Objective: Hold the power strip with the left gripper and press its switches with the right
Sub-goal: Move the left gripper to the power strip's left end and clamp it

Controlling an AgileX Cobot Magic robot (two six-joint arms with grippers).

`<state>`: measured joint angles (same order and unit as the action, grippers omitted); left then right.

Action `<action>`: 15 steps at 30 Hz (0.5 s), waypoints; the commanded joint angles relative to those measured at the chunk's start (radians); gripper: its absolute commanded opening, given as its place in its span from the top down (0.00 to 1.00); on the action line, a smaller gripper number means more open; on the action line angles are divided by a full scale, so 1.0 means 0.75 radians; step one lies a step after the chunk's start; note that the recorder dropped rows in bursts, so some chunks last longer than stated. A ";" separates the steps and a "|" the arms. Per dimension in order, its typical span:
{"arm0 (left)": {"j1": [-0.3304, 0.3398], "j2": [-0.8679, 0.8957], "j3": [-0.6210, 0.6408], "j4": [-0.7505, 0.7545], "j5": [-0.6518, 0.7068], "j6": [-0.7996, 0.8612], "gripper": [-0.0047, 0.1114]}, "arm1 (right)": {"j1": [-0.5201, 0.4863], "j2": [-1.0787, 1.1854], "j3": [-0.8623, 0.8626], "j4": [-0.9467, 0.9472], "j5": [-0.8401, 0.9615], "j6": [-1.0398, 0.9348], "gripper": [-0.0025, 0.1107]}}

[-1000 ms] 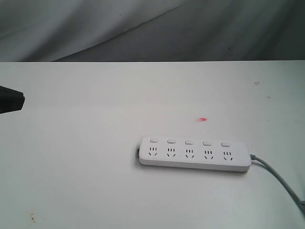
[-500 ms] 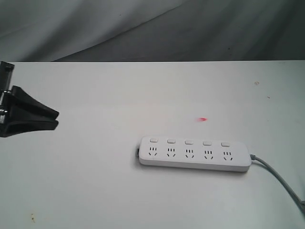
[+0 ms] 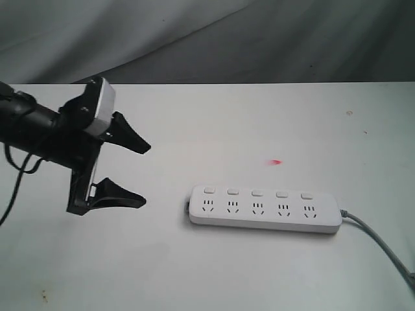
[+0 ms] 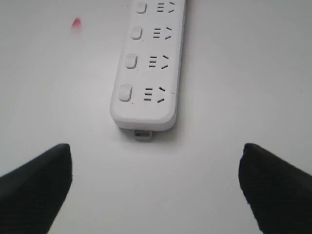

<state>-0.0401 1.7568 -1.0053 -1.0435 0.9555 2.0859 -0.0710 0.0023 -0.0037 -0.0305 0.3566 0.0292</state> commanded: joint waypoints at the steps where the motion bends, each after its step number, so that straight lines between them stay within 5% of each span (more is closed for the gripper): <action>1: -0.087 0.151 -0.128 -0.010 -0.022 0.010 0.21 | -0.010 -0.003 0.005 0.004 -0.020 0.004 0.98; 15: -0.279 0.468 -0.314 -0.097 -0.094 0.010 0.21 | -0.010 -0.003 0.005 0.004 -0.020 0.004 0.98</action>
<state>-0.2427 2.0917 -1.2131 -1.0805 0.9019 2.0859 -0.0710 0.0023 -0.0037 -0.0305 0.3566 0.0292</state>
